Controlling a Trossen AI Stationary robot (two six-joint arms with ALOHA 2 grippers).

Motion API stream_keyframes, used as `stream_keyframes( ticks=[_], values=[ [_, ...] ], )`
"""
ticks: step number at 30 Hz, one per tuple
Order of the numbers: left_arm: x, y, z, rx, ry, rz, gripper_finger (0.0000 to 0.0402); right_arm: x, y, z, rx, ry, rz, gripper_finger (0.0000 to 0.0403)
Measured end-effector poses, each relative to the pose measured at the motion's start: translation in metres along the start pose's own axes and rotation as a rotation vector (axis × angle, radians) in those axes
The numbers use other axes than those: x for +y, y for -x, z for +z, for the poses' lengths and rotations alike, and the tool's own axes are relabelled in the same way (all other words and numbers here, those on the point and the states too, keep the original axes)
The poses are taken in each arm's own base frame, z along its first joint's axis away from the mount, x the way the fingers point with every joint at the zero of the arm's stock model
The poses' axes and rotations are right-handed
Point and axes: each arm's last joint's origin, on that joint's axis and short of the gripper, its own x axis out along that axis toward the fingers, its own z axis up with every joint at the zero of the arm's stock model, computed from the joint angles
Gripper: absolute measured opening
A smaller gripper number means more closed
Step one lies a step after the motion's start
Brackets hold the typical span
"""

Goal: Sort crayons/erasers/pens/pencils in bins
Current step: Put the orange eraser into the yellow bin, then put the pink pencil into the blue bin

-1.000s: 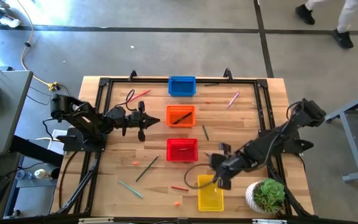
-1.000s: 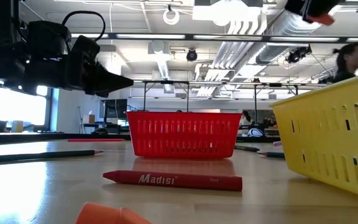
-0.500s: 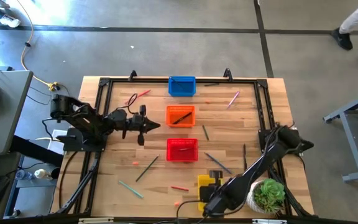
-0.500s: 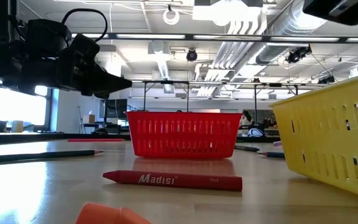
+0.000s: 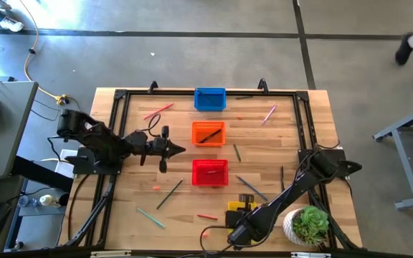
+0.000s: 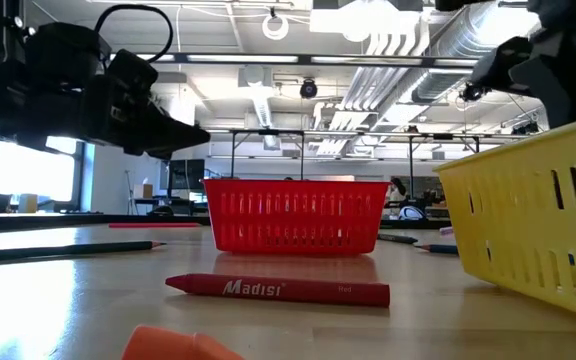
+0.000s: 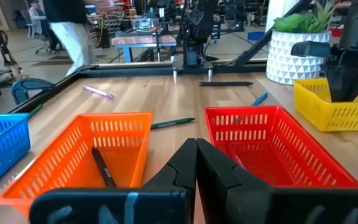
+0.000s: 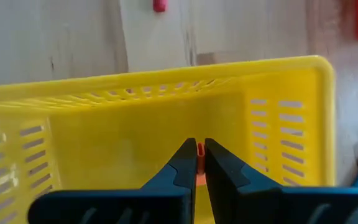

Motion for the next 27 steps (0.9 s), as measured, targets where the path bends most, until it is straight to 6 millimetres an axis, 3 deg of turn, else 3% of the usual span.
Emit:
stream_keyframes(
  ticks=[4,12,18,22,27],
  values=[
    [-0.003,0.000,-0.001,0.017,-0.001,0.013,0.0000,0.000,-0.001,-0.001,0.014,-0.003,0.014,0.0023],
    [-0.008,0.000,-0.003,0.032,-0.002,-0.005,0.0000,0.000,-0.001,-0.001,0.019,-0.009,0.014,0.0084],
    [-0.008,0.000,-0.003,0.033,0.004,-0.005,0.0000,0.001,0.016,0.006,0.040,0.021,0.025,0.0108],
    [-0.008,0.000,-0.003,0.037,0.005,-0.006,0.0000,0.006,0.035,0.014,0.014,0.101,0.052,0.0093],
    [-0.009,0.000,-0.007,0.076,0.015,-0.019,0.0000,0.000,0.046,0.021,-0.057,0.266,-0.013,0.0020]
  ],
)
